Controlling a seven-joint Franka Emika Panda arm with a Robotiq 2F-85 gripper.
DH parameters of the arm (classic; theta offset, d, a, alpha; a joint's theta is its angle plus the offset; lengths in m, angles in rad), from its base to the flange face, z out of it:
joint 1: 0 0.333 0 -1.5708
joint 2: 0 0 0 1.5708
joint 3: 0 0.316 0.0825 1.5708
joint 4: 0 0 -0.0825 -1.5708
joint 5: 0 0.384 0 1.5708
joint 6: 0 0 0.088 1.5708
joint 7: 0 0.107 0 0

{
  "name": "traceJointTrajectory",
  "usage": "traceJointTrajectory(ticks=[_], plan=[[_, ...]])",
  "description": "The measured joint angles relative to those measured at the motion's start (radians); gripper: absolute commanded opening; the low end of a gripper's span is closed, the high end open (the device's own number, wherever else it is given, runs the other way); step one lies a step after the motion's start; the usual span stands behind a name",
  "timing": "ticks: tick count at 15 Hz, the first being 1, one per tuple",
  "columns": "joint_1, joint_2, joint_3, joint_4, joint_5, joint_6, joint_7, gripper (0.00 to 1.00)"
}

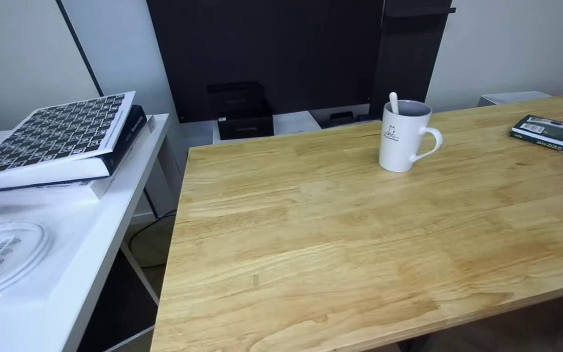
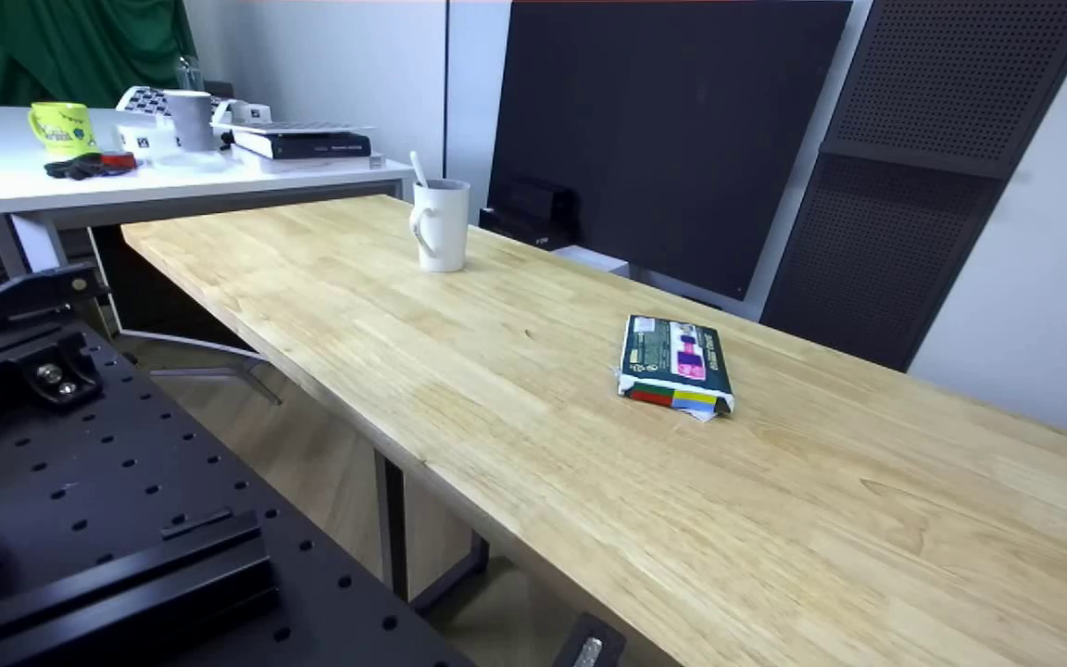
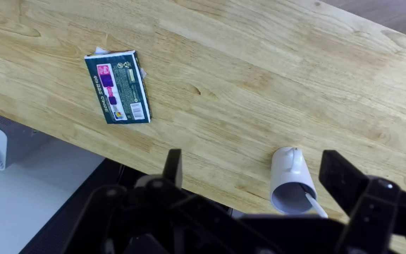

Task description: Remove the spoon from the mug and put it on the table

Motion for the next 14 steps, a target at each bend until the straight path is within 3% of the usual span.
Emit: traceJointTrajectory(ticks=[7,14], plan=[[0.036,0.215,0.014,0.027,-0.038,0.121,-0.015,1.0],[0.047,0.551,0.019,0.24,-0.143,0.174,-0.02,1.0]])
